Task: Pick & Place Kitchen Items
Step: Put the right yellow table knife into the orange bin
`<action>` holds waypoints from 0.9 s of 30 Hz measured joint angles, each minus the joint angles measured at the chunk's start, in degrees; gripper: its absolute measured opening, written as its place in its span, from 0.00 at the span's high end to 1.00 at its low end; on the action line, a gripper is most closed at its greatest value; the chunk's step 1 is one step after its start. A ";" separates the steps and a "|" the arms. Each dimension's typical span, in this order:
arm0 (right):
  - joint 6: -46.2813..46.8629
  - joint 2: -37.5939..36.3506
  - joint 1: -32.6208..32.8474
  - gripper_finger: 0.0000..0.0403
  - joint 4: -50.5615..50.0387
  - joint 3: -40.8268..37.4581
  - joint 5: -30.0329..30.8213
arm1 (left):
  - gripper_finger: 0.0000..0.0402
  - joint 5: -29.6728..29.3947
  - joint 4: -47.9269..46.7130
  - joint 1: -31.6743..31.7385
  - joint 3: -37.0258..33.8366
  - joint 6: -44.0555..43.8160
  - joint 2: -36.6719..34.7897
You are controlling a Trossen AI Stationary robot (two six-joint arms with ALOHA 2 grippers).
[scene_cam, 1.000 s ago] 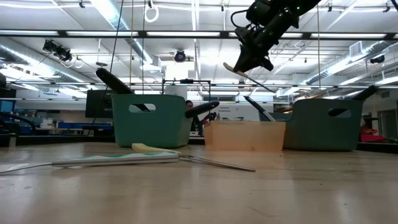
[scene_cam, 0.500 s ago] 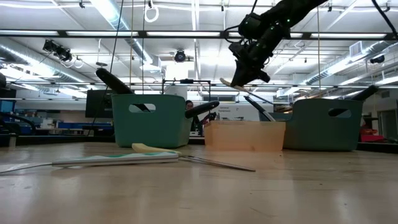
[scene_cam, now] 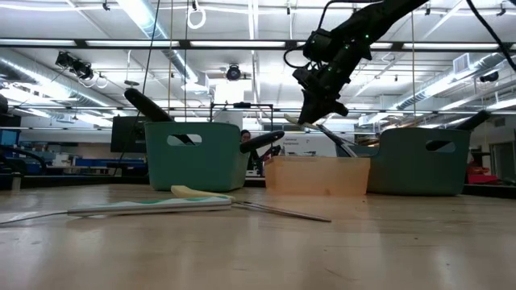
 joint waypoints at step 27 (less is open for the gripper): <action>1.49 7.90 1.21 0.85 0.11 0.00 1.53 | 0.96 -0.70 -0.02 0.00 0.02 0.02 0.02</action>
